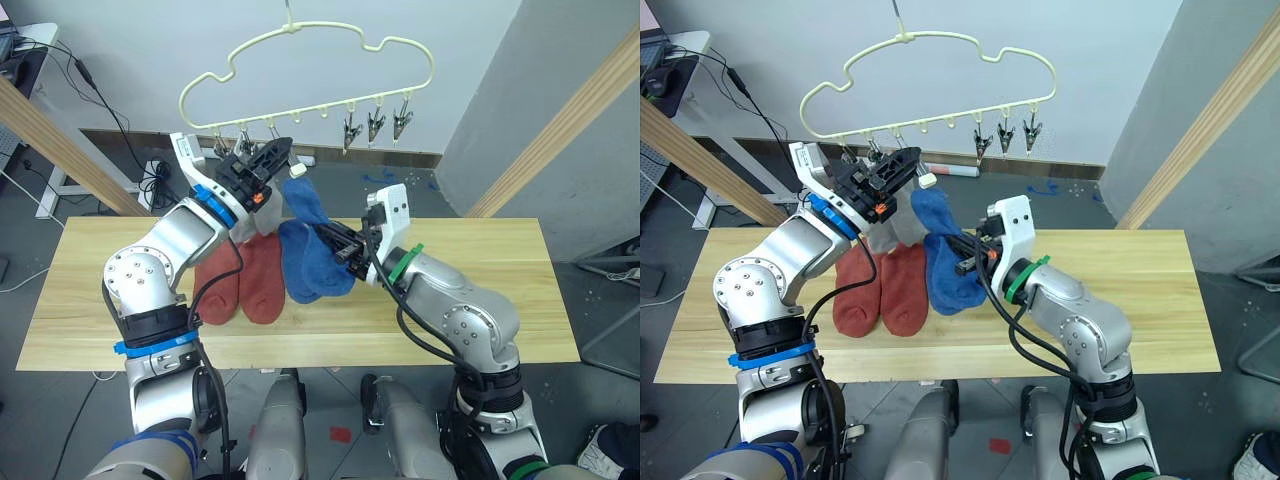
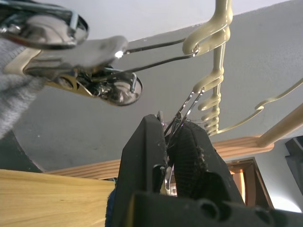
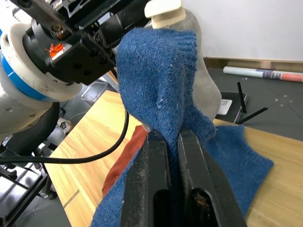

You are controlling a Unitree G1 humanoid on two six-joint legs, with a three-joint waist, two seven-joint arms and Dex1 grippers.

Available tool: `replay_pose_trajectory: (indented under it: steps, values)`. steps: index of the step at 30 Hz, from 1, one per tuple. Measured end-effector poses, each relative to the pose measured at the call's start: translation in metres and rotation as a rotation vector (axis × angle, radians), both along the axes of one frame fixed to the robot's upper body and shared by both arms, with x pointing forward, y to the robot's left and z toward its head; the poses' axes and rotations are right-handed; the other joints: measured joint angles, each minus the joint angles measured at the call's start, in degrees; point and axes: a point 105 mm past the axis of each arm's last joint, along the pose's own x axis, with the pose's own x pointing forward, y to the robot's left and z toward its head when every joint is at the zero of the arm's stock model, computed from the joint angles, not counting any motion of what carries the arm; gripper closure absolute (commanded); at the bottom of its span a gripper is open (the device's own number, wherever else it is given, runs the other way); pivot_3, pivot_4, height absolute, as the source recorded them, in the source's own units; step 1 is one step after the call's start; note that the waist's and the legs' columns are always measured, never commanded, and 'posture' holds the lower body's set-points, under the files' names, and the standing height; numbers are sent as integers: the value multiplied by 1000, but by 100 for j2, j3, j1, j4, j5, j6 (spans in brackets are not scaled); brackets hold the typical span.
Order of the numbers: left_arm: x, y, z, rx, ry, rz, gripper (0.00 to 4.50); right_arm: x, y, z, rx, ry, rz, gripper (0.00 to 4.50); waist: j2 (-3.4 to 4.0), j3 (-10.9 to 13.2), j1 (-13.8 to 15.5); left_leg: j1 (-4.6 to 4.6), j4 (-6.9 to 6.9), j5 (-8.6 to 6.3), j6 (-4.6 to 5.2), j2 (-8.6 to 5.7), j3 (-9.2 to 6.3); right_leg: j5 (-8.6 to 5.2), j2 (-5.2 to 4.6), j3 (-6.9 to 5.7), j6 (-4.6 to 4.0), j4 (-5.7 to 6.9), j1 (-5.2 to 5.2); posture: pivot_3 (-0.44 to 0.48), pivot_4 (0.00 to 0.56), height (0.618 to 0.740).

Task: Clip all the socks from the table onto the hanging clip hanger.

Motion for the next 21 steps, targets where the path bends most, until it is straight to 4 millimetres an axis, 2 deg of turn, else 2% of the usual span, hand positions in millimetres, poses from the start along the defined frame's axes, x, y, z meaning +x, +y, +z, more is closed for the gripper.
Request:
replay_pose_trajectory:
  steps: [21]
  values:
    - [0,4,1,13,-4,10,4246,3,-7,1,1,5,-25,4500,0,0,2,0,-3,0,0,0,1,0,-2,0,1,-3,0,165,391,740]
